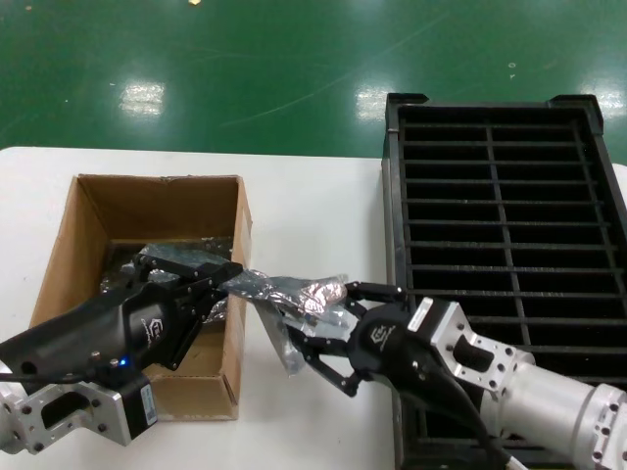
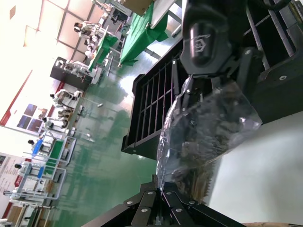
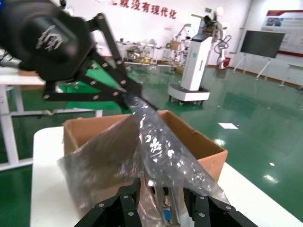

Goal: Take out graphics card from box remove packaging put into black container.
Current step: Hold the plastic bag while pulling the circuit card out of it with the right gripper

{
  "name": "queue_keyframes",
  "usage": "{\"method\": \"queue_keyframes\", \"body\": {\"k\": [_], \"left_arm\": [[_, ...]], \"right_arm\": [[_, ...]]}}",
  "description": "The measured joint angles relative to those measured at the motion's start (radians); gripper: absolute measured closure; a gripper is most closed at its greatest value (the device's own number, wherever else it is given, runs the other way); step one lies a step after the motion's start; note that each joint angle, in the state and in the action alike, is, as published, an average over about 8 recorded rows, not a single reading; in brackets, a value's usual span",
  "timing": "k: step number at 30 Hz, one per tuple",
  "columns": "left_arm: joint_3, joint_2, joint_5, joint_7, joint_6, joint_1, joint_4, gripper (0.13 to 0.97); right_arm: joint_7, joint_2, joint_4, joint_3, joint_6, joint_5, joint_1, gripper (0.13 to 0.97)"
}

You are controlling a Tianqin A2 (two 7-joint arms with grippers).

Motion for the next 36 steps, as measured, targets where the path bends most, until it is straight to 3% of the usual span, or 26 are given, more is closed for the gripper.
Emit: {"method": "queue_keyframes", "body": {"k": [4, 16, 24, 36], "left_arm": [[0.000, 0.000, 0.000, 0.000, 0.000, 0.000, 0.000, 0.957], [0.000, 0.000, 0.000, 0.000, 0.000, 0.000, 0.000, 0.957], [0.000, 0.000, 0.000, 0.000, 0.000, 0.000, 0.000, 0.957], [0.000, 0.000, 0.000, 0.000, 0.000, 0.000, 0.000, 0.957]], "right_arm": [[0.027, -0.033, -0.021, 0.058, -0.024, -0.038, -0.025, 0.741], [0.055, -0.117, -0.046, 0.234, -0.114, -0.150, -0.123, 0.802], [0.064, -0.143, -0.018, 0.334, -0.170, -0.220, -0.190, 0.901], [0.064, -0.152, 0.058, 0.456, -0.247, -0.296, -0.296, 0.908]]}}
